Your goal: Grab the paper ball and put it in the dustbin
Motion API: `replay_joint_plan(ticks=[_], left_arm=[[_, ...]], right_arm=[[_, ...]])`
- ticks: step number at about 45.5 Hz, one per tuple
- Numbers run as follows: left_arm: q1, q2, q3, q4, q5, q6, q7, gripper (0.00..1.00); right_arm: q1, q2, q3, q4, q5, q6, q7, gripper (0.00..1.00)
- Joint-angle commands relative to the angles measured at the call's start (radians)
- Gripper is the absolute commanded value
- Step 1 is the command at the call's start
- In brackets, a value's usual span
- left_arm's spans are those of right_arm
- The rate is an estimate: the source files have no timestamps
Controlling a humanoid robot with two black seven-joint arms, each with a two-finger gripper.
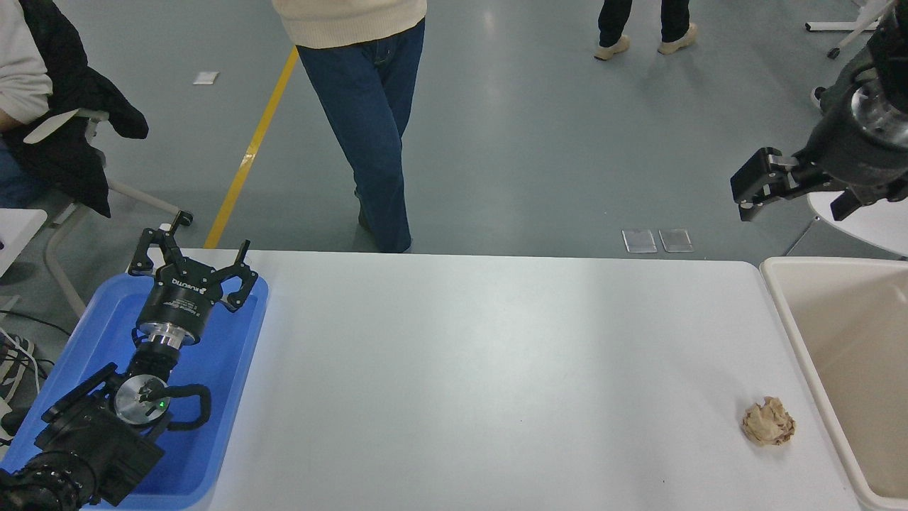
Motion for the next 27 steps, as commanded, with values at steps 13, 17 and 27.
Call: replay_joint_plan(ticks=[13,17,27], left_arm=[[0.001,0.0,0.0,0.0,-0.001,0.0,-0.002,1.0],[0.001,0.0,0.0,0.0,-0.001,0.0,-0.002,1.0],[0.001,0.0,0.0,0.0,-0.001,0.0,-0.002,1.0]], right_arm=[[-0.356,-0.037,0.015,-0.004,-0.01,-0.389,0.001,1.0],[-0.416,-0.037,0.015,-0.007,-0.017,-0.495,0.001,1.0],[-0.587,-0.039,0.084,-0.063,-0.026,-0.575,0.001,1.0]])
